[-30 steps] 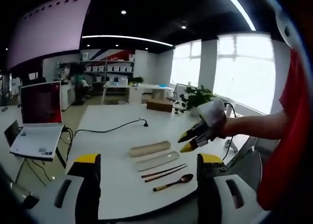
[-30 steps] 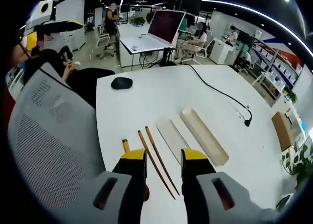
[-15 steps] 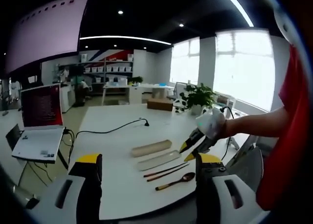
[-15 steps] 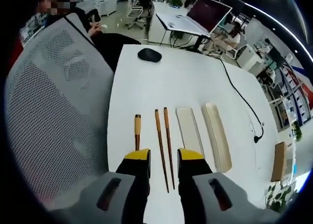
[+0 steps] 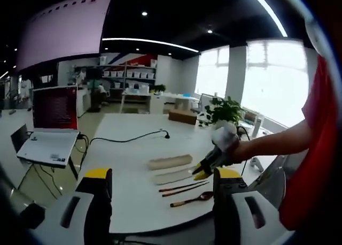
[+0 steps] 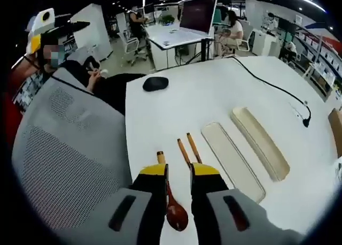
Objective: Arrange the utensils inside the cutlery case until each visible utensil rests in its matching compartment.
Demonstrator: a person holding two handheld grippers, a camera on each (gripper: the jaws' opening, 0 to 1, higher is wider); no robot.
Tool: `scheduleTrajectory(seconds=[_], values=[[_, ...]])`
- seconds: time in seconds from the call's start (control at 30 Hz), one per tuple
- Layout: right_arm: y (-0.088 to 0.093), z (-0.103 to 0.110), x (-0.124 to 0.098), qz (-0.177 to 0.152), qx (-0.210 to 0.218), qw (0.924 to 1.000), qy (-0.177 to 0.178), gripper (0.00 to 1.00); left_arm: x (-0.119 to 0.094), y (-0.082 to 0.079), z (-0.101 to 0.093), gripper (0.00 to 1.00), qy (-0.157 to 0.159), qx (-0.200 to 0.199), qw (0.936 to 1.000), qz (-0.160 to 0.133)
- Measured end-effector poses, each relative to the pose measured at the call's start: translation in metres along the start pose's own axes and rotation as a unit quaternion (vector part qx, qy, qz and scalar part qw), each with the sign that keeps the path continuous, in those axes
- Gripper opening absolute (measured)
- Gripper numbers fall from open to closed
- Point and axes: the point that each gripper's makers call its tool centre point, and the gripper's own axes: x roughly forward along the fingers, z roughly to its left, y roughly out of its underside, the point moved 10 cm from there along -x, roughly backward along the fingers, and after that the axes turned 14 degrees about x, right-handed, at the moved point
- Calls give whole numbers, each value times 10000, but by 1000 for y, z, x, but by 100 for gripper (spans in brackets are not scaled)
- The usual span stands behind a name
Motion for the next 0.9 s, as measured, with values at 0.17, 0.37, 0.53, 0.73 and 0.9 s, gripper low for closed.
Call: scheduleTrajectory(seconds=[0.17,0.37,0.53,0.73,0.9], values=[[1,-6,12,320,-450,9984,86,16,-1,9,0,78,-61,16,9998,175],[4,0,31,888,-1000,9909,-147,11,-4,20,-4,77,105,-92,9990,426],[7,1,46,1084,-992,9890,-139,10,-8,24,-8,75,87,-47,9985,541],[7,-2,56,1242,-1232,9846,16,9,-6,26,-11,74,159,-14,9980,614],[7,-6,62,1444,-1393,9797,-5,10,-3,23,-12,74,229,23,9981,566]])
